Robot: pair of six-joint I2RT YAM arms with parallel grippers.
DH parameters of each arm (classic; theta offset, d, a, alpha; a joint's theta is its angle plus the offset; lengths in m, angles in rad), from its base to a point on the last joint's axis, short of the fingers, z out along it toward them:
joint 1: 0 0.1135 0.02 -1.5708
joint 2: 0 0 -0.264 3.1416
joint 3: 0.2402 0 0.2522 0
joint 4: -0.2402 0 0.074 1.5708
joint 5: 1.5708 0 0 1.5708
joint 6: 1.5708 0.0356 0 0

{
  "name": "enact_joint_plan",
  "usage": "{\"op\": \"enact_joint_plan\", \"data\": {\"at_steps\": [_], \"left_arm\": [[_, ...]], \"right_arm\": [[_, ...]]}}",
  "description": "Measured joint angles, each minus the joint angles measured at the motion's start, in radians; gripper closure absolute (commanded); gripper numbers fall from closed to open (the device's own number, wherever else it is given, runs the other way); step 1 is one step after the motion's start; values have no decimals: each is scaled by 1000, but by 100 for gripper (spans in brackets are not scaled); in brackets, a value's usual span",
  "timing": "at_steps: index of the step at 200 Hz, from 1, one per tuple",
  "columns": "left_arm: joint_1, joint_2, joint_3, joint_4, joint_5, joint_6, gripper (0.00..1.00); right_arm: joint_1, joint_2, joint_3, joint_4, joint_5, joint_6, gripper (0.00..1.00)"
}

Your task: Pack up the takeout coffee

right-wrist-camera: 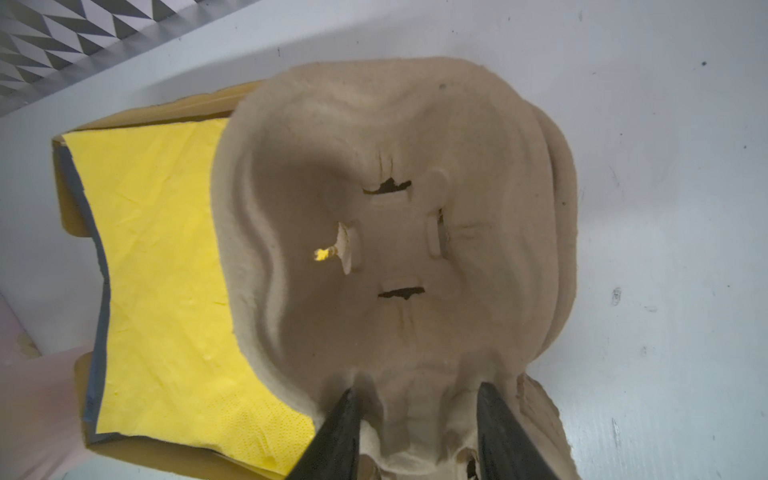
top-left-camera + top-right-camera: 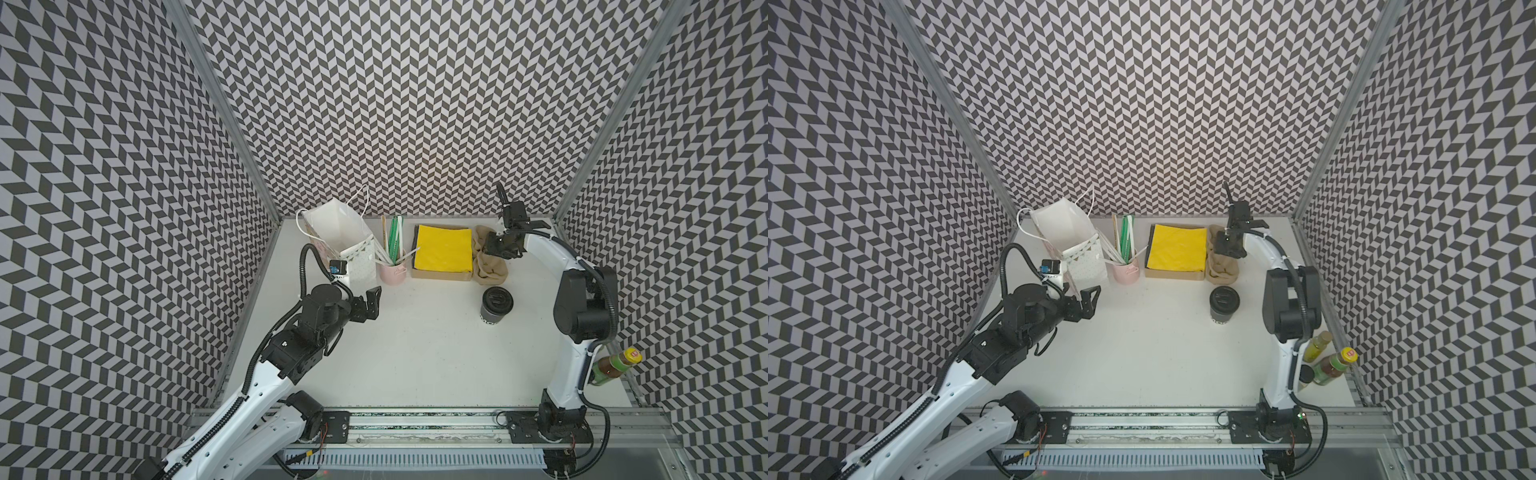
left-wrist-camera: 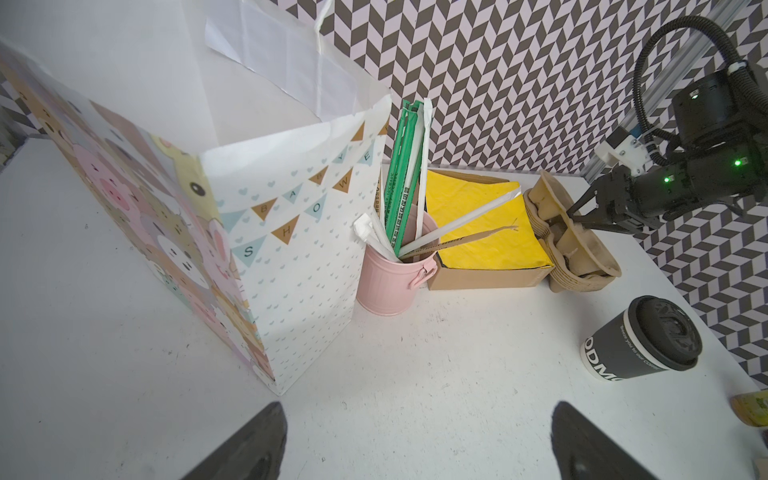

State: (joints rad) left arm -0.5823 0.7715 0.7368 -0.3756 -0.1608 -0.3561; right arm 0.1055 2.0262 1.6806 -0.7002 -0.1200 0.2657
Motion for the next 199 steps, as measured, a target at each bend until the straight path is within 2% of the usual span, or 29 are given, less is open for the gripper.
{"op": "enact_joint_plan", "data": {"at_steps": [29,45,78,130,199], "left_arm": [[0,1,0,0,1,0,1],[0,2,0,0,2,0,1],[0,6,0,0,3,0,1],[0,6,0,0,10,0,1],[0,6,0,0,16,0,1]], "right_arm": [[1,4,0,13,-6,-5,58],[1,8,1,21,-7,-10,66],[3,11,5,32,-7,-12,67],[2,11,2,43,-8,-6,78],[2,-28,-20,31,-4,8,80]]}}
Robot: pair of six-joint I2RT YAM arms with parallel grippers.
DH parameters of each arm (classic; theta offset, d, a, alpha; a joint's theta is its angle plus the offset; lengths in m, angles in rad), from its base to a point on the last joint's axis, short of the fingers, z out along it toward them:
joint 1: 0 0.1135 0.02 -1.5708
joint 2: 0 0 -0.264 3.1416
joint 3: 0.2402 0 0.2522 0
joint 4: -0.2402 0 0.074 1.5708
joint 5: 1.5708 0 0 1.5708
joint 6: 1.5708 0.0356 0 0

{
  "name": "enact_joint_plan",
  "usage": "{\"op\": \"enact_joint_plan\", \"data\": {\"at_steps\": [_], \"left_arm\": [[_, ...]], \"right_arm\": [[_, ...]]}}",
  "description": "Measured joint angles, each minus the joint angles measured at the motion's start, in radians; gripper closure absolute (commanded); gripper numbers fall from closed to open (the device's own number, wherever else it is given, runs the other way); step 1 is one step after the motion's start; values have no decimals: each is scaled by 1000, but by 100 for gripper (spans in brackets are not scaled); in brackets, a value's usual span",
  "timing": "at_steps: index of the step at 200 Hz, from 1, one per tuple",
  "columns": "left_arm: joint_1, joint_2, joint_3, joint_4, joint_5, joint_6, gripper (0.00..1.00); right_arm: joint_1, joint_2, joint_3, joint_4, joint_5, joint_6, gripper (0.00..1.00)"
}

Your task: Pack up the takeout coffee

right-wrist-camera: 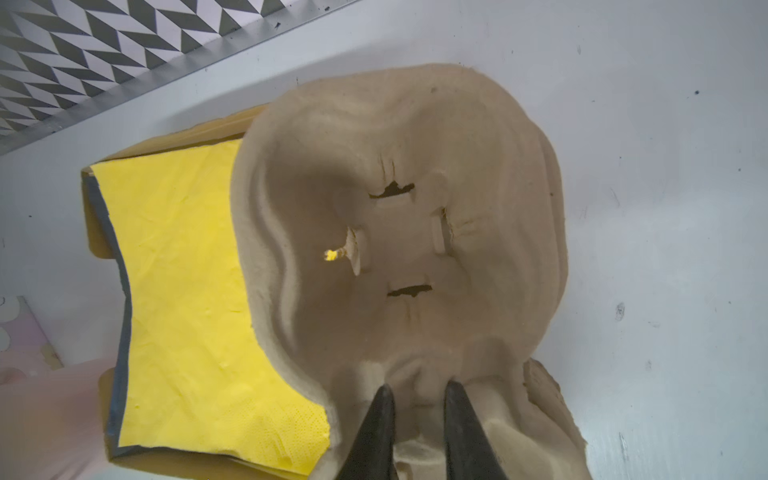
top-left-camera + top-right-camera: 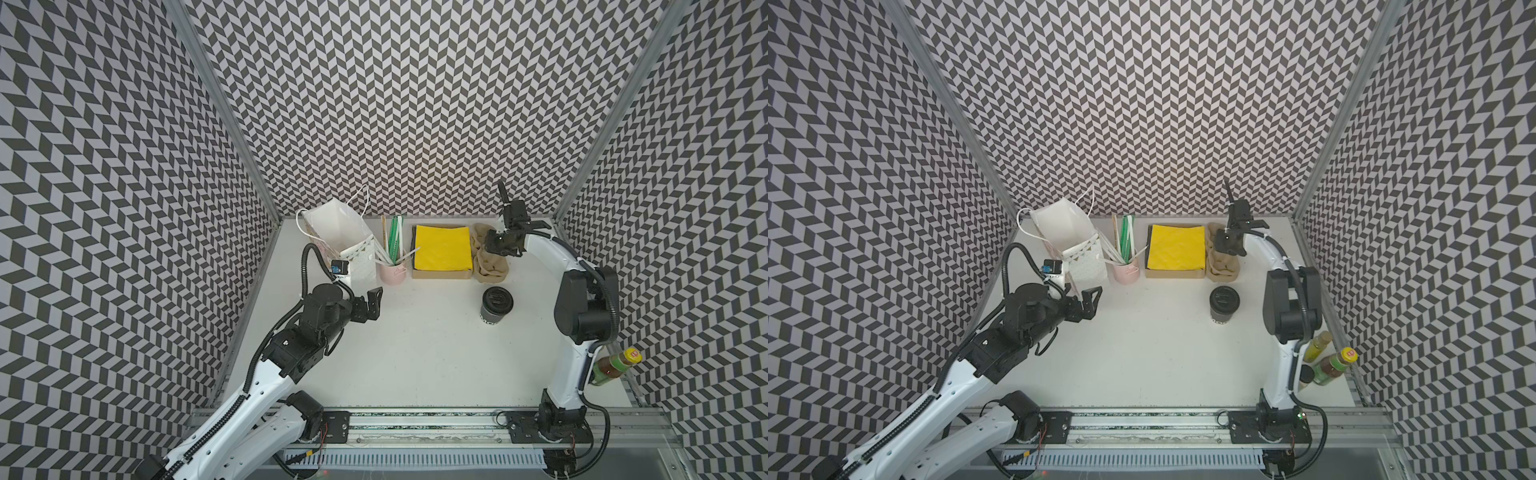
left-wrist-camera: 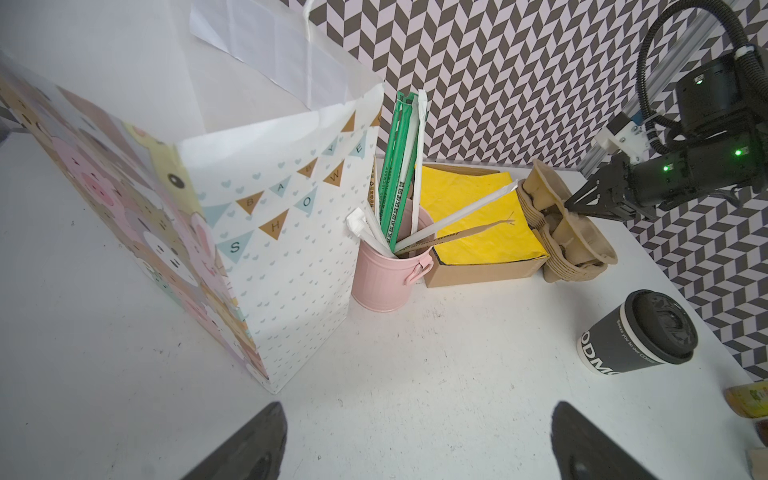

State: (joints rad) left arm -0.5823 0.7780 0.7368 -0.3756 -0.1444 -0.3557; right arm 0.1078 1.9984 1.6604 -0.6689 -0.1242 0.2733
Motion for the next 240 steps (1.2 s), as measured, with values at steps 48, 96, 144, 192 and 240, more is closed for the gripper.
{"op": "enact_joint_plan", "data": {"at_steps": [48,96,144,192,240], "left_arm": [[0,0,0,0,0,0,1],[0,0,0,0,0,0,1],[0,0,0,0,0,0,1],[0,-3,0,0,0,0,0],[0,-3,0,0,0,0,0]], "right_arm": [[0,-37,-31,-8,1,8,79],[0,-48,-43,-11,7,13,76],[0,-57,-56,-24,23,20,75],[0,-79,-58,-35,28,22,50],[11,-58,-23,-64,54,18,48]]}}
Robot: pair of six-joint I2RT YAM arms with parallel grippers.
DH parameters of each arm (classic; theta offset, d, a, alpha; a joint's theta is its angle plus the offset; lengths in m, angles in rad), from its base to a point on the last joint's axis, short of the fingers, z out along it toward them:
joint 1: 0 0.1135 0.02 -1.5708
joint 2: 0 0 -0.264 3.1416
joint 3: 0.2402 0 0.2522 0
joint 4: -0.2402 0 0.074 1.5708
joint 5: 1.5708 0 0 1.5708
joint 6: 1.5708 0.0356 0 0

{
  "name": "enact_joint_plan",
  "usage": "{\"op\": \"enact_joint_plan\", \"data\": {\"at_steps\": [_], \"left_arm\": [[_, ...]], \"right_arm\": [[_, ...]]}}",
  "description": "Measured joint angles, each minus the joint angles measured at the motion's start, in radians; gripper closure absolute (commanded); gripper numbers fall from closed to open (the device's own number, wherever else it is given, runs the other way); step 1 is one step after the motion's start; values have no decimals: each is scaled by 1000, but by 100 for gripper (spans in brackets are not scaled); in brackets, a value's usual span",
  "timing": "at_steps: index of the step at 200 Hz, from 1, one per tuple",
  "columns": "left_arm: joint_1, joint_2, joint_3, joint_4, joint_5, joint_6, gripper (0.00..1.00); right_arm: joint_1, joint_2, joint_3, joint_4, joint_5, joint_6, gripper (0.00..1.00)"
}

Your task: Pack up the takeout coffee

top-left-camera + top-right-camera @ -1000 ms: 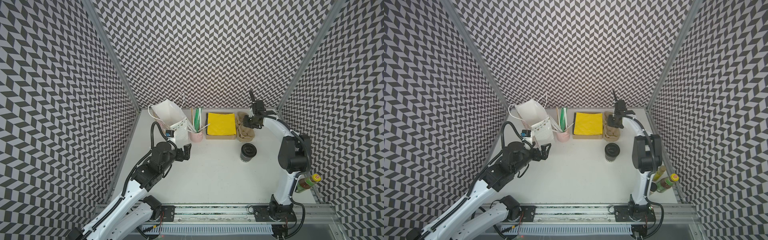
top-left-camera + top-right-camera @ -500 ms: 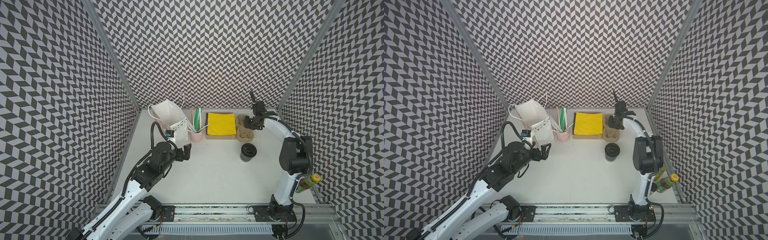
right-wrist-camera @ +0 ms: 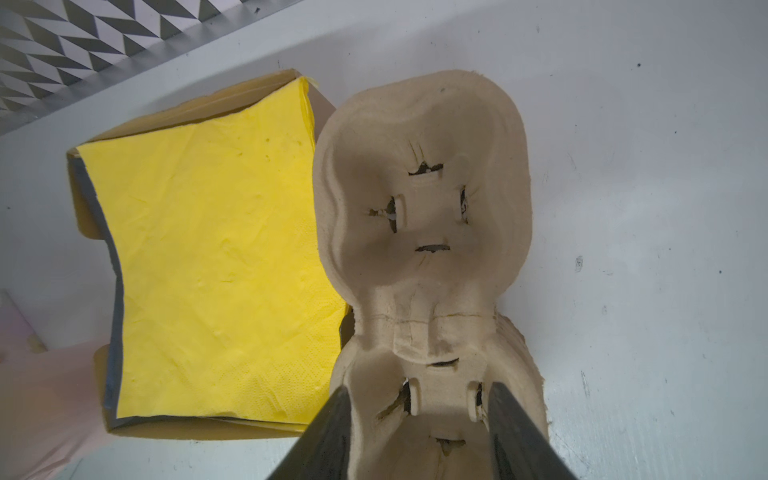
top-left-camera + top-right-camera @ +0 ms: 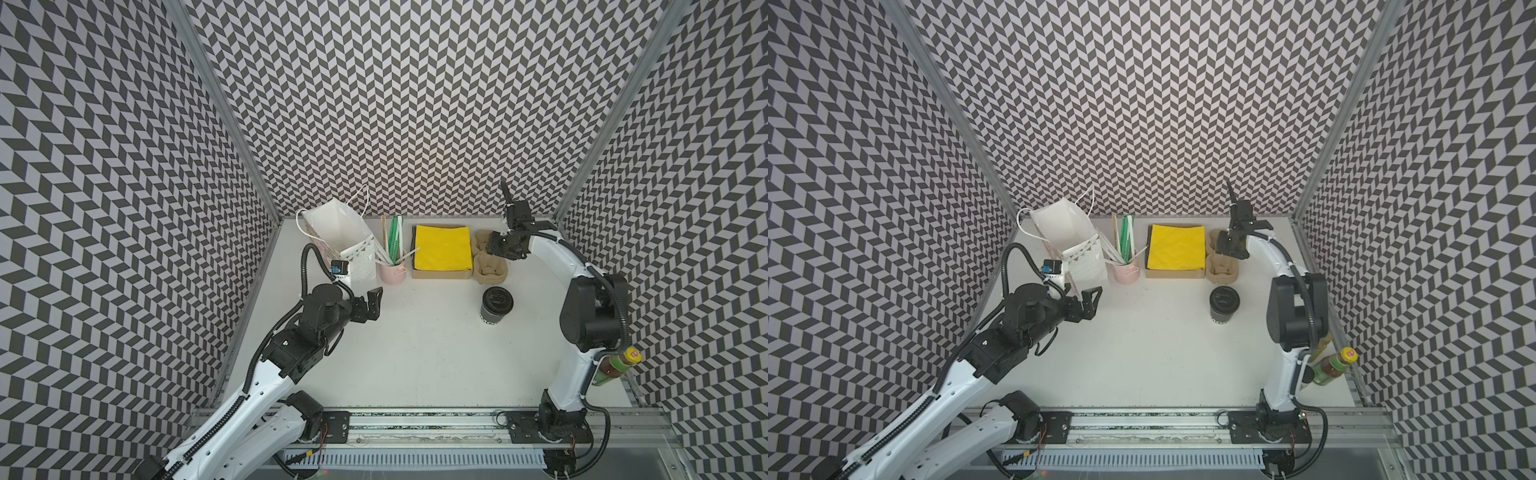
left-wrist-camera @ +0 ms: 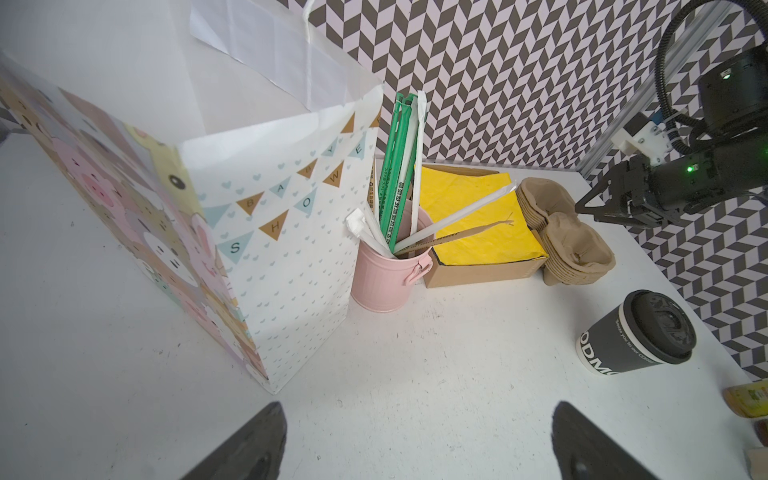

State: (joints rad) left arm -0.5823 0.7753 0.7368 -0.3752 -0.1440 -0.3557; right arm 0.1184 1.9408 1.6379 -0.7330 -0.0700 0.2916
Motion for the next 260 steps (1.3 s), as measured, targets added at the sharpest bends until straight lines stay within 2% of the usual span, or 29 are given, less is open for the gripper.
{"op": "enact_joint_plan", "data": {"at_steps": [70,204,260], "left_arm": [[0,0,0,0,1,0,0],[0,0,0,0,26,0,0],[0,0,0,0,30,0,0]], "right_arm": [[74,117,142,-61,93,25,50],[73,203,219,-137,188,61,51],[70,245,328,-193,203,68,52]]}}
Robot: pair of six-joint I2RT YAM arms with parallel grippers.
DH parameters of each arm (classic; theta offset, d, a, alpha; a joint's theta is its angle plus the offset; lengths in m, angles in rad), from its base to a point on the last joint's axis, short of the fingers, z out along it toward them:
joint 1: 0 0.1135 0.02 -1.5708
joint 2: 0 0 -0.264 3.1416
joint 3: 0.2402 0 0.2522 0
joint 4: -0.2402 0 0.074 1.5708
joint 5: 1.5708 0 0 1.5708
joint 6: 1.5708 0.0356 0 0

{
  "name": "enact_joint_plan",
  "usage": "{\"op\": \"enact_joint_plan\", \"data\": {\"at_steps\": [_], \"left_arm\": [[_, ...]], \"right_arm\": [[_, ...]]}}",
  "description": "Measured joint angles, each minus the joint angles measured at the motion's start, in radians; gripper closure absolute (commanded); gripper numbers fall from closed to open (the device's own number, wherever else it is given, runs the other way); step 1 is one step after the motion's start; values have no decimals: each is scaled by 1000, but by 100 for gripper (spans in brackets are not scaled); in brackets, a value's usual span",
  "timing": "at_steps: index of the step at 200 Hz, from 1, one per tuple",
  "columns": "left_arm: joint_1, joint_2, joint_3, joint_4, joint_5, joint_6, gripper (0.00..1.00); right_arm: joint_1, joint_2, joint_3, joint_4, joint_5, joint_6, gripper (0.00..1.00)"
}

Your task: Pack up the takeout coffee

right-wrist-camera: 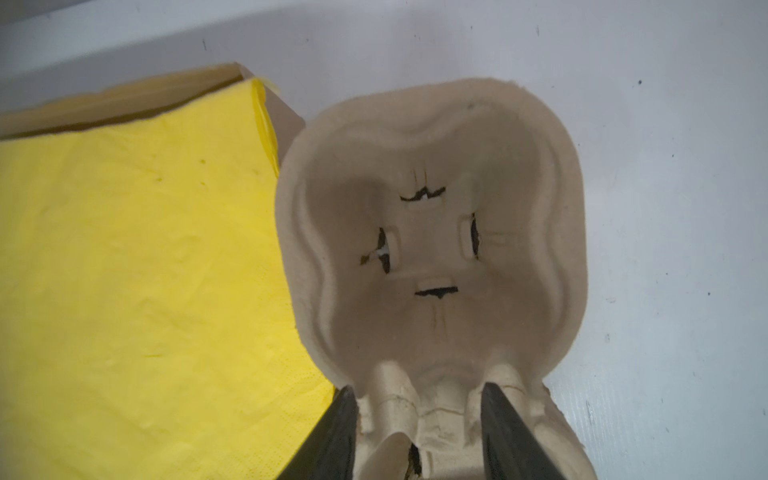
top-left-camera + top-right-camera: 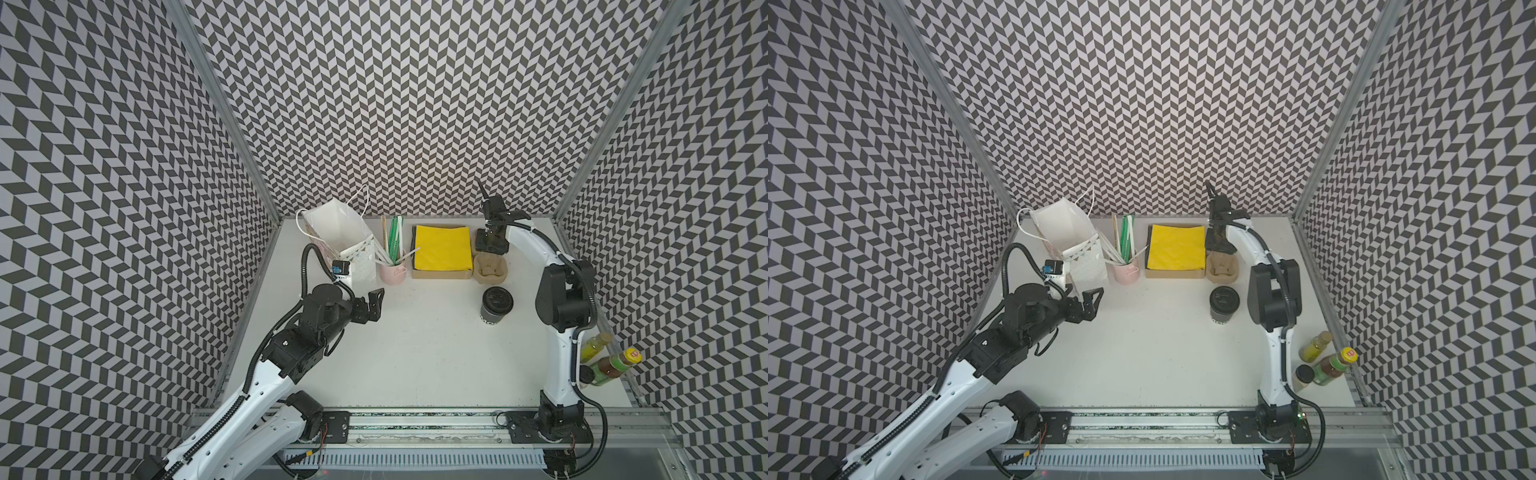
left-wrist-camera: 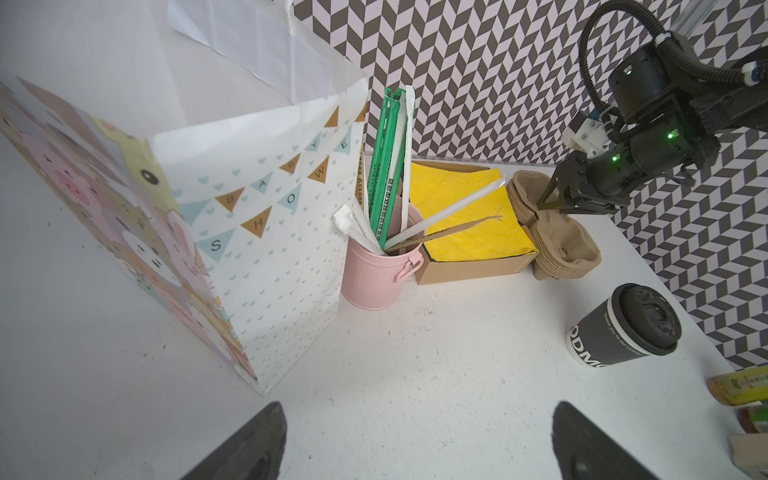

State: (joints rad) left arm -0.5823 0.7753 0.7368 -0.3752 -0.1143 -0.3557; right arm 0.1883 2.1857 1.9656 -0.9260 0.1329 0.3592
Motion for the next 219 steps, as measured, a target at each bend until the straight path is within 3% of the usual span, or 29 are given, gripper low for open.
{"op": "enact_joint_plan", "data": {"at_steps": [117,219], "left_arm": [[0,1,0,0,0,1,0],[0,4,0,0,0,3,0]], "right_arm": [[-15,-1,-21,-43,10,-49,52],[-15,76,82,-88,9,-87,52]]}}
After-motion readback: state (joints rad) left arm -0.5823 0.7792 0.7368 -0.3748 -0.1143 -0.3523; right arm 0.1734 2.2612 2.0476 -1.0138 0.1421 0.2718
